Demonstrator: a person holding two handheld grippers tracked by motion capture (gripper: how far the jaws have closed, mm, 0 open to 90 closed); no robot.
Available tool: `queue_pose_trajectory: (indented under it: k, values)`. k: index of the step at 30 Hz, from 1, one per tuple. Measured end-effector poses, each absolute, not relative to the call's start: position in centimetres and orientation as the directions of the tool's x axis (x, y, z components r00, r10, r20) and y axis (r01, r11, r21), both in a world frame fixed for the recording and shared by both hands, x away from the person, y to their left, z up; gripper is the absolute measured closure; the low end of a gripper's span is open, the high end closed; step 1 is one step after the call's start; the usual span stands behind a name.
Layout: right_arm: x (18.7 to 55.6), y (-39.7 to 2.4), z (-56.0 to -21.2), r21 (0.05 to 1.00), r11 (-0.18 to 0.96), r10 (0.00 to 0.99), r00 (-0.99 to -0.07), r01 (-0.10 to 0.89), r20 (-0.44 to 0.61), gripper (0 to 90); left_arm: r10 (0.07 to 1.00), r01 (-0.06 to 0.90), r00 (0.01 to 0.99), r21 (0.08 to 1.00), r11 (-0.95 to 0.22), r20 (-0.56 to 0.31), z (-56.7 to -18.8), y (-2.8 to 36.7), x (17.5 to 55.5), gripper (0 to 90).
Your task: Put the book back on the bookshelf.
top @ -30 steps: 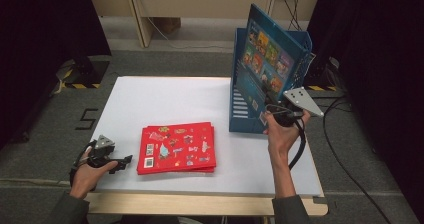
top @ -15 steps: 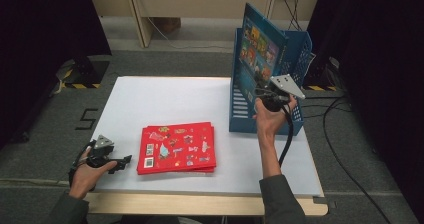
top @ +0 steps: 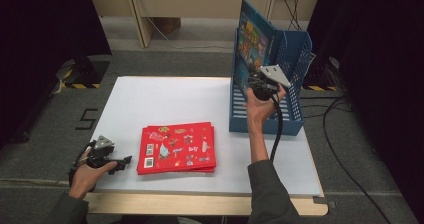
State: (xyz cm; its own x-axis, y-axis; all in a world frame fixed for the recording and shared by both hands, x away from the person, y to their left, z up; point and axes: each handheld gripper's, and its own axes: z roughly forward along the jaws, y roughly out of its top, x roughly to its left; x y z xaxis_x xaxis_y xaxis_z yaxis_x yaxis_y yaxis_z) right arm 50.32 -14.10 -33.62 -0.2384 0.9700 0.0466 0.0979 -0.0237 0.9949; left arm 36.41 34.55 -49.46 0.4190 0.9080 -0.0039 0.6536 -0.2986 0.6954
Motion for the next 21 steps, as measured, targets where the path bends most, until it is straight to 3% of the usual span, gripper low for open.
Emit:
queue_pose_trajectory:
  k: [14,21]
  values:
    - [52.5,-12.5,-35.2,0.993,0.011,0.984,-0.176,0.117,0.01,82.2,0.911,0.656,0.412,0.695,-0.292,-0.005,-49.5,34.6,36.2,17.3]
    - [53.0,-11.5,-37.2,0.991,-0.022,0.988,-0.146,0.132,0.041,81.8,0.908,0.656,0.419,0.692,-0.301,-0.002,-49.5,34.6,36.2,17.3]
